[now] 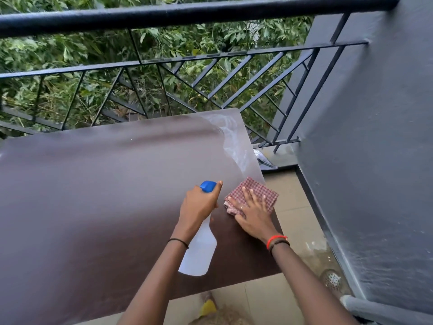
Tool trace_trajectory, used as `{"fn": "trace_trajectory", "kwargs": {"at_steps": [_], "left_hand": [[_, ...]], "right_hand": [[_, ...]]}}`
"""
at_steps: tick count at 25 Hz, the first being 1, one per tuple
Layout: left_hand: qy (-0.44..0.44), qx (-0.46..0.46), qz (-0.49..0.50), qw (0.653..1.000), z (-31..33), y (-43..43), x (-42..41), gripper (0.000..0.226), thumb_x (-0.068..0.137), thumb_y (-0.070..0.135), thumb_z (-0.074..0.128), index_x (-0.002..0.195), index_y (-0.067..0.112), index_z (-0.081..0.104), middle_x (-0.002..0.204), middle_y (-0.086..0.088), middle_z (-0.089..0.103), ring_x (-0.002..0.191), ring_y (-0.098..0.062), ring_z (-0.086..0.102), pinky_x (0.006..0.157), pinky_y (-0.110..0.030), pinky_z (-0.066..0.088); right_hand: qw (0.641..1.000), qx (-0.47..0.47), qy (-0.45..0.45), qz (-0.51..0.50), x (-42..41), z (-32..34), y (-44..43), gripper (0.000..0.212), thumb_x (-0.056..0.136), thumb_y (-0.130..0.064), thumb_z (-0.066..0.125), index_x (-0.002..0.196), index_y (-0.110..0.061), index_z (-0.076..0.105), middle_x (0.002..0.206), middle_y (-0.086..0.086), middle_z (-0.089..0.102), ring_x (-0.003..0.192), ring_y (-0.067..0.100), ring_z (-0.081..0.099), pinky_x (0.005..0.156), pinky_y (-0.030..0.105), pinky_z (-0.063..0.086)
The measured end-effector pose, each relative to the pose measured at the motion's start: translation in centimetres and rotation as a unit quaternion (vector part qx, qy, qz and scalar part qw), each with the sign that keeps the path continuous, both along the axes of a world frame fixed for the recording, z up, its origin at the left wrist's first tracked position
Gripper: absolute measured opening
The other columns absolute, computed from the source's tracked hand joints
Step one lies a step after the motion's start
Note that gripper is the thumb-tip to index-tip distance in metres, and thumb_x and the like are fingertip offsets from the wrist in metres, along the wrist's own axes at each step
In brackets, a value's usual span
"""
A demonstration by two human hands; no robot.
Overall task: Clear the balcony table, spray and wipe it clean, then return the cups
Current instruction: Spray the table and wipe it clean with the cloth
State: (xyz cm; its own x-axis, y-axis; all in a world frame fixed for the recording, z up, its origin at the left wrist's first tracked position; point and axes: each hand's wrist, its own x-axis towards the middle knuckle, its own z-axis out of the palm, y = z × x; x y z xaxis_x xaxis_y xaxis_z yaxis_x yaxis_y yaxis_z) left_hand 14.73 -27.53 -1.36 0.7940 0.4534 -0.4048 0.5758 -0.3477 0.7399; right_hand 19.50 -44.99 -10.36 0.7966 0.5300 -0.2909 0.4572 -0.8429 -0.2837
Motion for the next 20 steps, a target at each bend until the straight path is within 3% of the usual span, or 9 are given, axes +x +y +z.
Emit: {"fn": "trace_trajectory", "kwargs": {"at_steps": [3,7,9,12,16,20], "left_hand": [[-0.008,-0.013,-0.006,1.0,-0.1,0.0,3.2,0.063,0.086,0.062,0.048,0.073,0.003,0.065,0.069,-0.006,0.074,0.074,-0.022,0.069,0.074,-0.032,0.054],[-0.003,-0.01,-0.02,1.0,0.7,0.0,7.8,0.061,0.089,0.06,0.048,0.071,0.006,0.067,0.063,0.0,0.072,0.068,-0.016,0.067,0.067,-0.026,0.051],[0.0,0.011,-0.028,1.0,1.2,0.0,9.8,0.063,0.088,0.061,0.049,0.073,0.003,0.069,0.06,0.001,0.07,0.062,-0.014,0.064,0.067,-0.028,0.052],[0.001,0.045,-0.019,0.999,1.5,0.5,11.9,0.069,0.084,0.067,0.047,0.08,0.001,0.067,0.072,-0.009,0.073,0.072,-0.025,0.068,0.073,-0.036,0.056],[-0.009,0.048,-0.007,0.999,1.5,1.4,13.0,0.073,0.075,0.072,0.042,0.078,0.003,0.066,0.077,-0.012,0.072,0.073,-0.03,0.069,0.076,-0.042,0.059],[-0.018,0.047,0.001,0.999,1.4,1.8,13.6,0.069,0.087,0.063,0.049,0.079,-0.002,0.069,0.074,-0.012,0.073,0.072,-0.026,0.068,0.071,-0.035,0.054]], "right_hand": [[0.996,0.01,-0.012,0.083,-1.5,-0.1,0.4,0.059,0.089,-0.036,0.039,0.143,-0.052,0.019,0.159,-0.004,-0.01,0.146,0.021,-0.014,0.114,0.048,-0.018],[0.993,0.026,-0.009,0.115,-2.9,-0.4,-0.2,0.053,0.087,-0.044,0.035,0.139,-0.041,0.038,0.158,-0.006,-0.009,0.145,0.017,-0.016,0.113,0.045,-0.017],[0.992,0.004,-0.036,0.119,-3.0,-0.6,-0.2,0.053,0.083,-0.045,0.04,0.136,-0.043,0.041,0.158,-0.004,0.001,0.147,0.02,-0.002,0.113,0.045,-0.01],[0.993,-0.002,-0.038,0.109,-3.1,-0.4,0.0,0.059,0.077,-0.047,0.047,0.135,-0.052,0.035,0.157,-0.004,0.018,0.145,0.02,0.014,0.112,0.043,-0.002],[0.994,0.012,-0.048,0.095,-3.2,-0.8,0.0,0.064,0.08,-0.043,0.044,0.138,-0.059,0.023,0.159,-0.006,0.011,0.146,0.019,0.008,0.112,0.046,-0.007],[0.995,0.026,-0.037,0.091,-3.2,-0.8,0.0,0.065,0.081,-0.04,0.041,0.137,-0.063,0.017,0.159,-0.008,0.004,0.146,0.013,-0.006,0.112,0.046,-0.01]]}}
